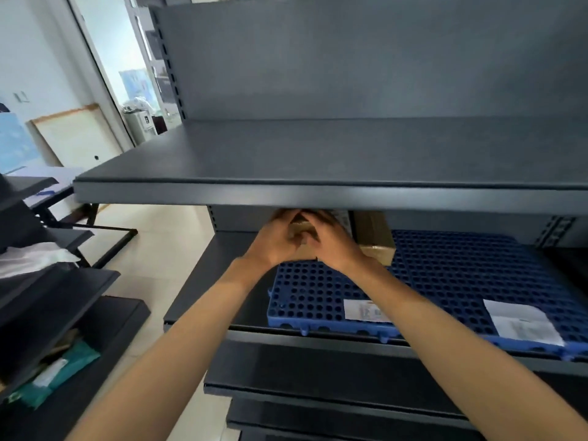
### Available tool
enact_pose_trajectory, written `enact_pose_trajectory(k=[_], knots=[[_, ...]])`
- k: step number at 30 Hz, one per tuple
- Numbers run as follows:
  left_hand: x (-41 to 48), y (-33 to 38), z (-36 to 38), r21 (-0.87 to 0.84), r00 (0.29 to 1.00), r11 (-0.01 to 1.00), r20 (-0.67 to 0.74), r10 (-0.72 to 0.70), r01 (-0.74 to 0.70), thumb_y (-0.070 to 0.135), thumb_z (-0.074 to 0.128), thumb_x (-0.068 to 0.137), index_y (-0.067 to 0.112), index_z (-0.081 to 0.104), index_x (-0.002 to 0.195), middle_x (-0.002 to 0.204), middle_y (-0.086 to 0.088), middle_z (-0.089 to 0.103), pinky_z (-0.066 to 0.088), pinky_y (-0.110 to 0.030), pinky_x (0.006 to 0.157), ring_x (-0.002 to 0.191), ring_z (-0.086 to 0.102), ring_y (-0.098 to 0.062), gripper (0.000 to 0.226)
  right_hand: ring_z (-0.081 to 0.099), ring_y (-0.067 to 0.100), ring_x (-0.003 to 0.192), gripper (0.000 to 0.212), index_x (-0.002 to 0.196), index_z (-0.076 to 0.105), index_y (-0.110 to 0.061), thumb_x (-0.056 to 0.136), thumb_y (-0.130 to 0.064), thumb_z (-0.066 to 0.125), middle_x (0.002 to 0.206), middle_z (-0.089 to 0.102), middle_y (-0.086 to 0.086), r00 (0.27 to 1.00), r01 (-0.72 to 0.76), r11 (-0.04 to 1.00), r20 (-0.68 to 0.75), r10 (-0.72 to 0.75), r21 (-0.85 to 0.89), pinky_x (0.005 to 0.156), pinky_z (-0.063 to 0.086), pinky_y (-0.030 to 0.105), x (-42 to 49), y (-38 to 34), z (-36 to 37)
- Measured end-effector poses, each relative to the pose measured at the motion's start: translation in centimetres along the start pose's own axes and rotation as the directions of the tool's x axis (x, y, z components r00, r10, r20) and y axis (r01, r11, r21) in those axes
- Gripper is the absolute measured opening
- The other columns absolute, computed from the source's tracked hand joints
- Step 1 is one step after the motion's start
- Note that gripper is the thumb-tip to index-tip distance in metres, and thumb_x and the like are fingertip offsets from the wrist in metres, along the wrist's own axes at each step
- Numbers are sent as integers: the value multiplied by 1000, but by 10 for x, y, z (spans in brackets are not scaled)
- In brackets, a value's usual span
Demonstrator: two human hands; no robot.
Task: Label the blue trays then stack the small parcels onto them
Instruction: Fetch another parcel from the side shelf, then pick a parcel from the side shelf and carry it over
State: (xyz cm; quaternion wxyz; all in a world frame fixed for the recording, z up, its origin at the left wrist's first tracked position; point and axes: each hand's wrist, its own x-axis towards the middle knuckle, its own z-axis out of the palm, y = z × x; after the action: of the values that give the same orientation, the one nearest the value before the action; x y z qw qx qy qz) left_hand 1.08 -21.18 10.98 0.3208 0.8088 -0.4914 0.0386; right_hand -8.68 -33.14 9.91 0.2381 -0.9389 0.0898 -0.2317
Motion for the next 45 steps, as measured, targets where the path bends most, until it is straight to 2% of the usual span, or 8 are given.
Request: enact_pose_trajectory(k=[7, 10, 14, 19, 26, 31, 34, 45], knots=[[18, -37, 21, -4, 990, 1000, 134, 31, -30, 22, 58, 91, 23, 37, 138, 124, -12, 61, 53, -42, 83, 107, 61, -31, 52, 49, 28, 127, 53, 143, 38, -23, 94, -24, 58, 140, 52, 11, 991, -118, 982, 48, 127, -145, 102, 40, 39, 13, 12, 15], [17, -47, 22, -30, 989, 999, 139, 49, -46, 24, 58, 92, 22, 34, 143, 132, -12, 57, 52, -43, 88, 112, 59, -31, 57, 52, 31, 123, 55, 143, 37, -23, 93, -25, 60, 137, 54, 13, 990, -126, 972, 43, 138, -200, 100, 44, 41, 15, 8, 19], [24, -56, 16, 41, 982, 989, 130, 136, -142, 30, 61, 89, 15, 44, 138, 131, -12, 59, 43, -45, 101, 123, 51, -33, 53, 57, 33, 117, 52, 140, 37, -21, 93, -26, 59, 130, 58, 15, 986, -155, 958, 20, 164, -239, 91, 51, 45, 14, 0, 20], [31, -58, 8, 17, 968, 978, 147, 201, -206, 32, 63, 87, 12, 57, 119, 107, -10, 69, 52, -43, 83, 100, 62, -29, 38, 62, 34, 104, 48, 137, 41, -16, 95, -34, 56, 120, 63, 16, 969, -229, 901, -2, 246, -368, 76, 52, 40, 14, -7, 14], [31, -33, 19, -8, 924, 932, 129, 360, -362, 37, 66, 81, 22, 40, 140, 133, -9, 58, 47, -47, 98, 122, 51, -31, 65, 64, 38, 93, 47, 132, 42, -17, 91, -33, 57, 113, 64, 17, 969, -234, 871, -34, 243, -431, 69, 55, 45, -10, -9, -10], [36, 43, 46, -29, 900, 921, 198, 387, -390, 34, 71, 82, 21, 36, 146, 147, -8, 46, 36, -41, 110, 135, 42, -29, 73, 55, 31, 118, 58, 146, 32, -23, 93, -31, 55, 147, 40, 8, 951, -309, 854, -168, 261, -419, 70, 52, 37, -68, 13, -63], [37, 111, 78, -6, 835, 861, 241, 494, -508, 32, 70, 84, 17, 33, 147, 154, -5, 35, 25, -40, 116, 143, 29, -26, 75, 26, 21, 145, 63, 151, 24, -27, 96, -35, 52, 159, 24, 2, 918, -395, 803, -221, 328, -447, 96, 48, 42, -123, 37, -112], [-7, 418, 223, -126, 645, 708, 326, 691, -695, 37, 62, 90, 18, 19, 152, 161, -2, 20, 19, -48, 118, 149, 8, -23, 78, 9, 16, 149, 64, 153, 19, -23, 98, -40, 46, 161, 19, -2, 636, -772, 451, -529, 563, -448, 108, 40, 39, -414, 115, -321]])
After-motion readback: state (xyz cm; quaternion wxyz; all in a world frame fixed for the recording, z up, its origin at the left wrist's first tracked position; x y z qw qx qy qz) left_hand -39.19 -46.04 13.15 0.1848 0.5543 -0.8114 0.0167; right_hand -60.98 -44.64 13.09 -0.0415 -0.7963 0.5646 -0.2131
